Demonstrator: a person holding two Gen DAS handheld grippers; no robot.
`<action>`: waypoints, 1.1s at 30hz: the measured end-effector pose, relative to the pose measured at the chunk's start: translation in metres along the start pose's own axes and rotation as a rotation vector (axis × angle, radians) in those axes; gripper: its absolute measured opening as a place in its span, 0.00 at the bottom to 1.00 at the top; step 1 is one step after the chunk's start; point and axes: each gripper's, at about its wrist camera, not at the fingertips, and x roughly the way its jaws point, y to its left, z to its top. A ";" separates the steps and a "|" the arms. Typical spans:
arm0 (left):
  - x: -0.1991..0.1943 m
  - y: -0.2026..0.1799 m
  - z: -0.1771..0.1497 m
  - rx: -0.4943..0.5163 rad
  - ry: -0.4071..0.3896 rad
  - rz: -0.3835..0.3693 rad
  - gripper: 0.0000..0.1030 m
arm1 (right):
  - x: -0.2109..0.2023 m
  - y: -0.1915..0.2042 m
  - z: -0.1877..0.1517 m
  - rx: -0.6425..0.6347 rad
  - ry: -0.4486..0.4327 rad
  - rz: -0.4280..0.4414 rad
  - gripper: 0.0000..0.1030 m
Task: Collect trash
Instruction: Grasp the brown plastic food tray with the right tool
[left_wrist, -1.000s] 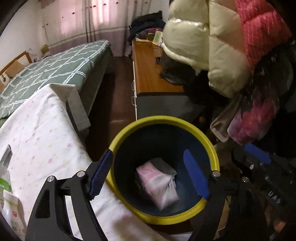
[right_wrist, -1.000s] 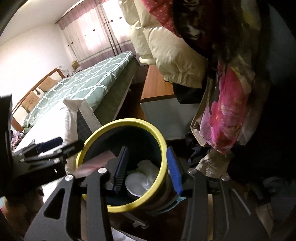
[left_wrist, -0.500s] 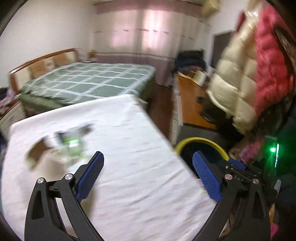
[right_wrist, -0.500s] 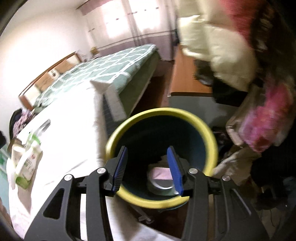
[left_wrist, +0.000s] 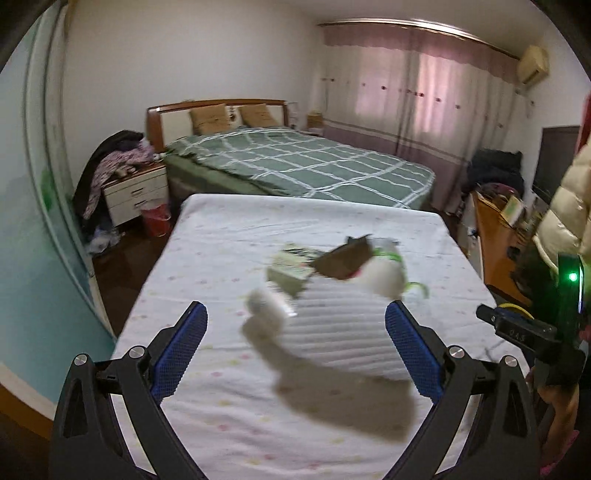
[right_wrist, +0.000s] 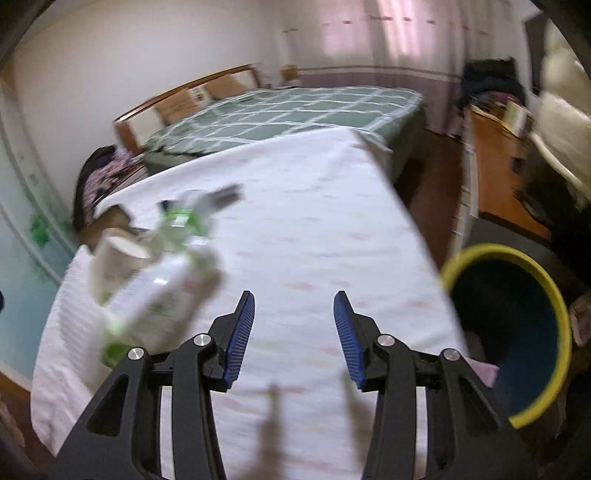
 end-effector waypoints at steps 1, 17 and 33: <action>0.000 0.007 -0.001 -0.005 -0.001 0.003 0.93 | 0.003 0.014 0.004 -0.022 -0.001 0.010 0.42; -0.006 0.057 -0.014 -0.069 -0.014 0.024 0.93 | 0.024 0.168 0.050 -0.340 -0.006 0.166 0.67; -0.004 0.055 -0.013 -0.084 -0.001 0.005 0.93 | 0.083 0.183 0.059 -0.428 0.149 0.156 0.70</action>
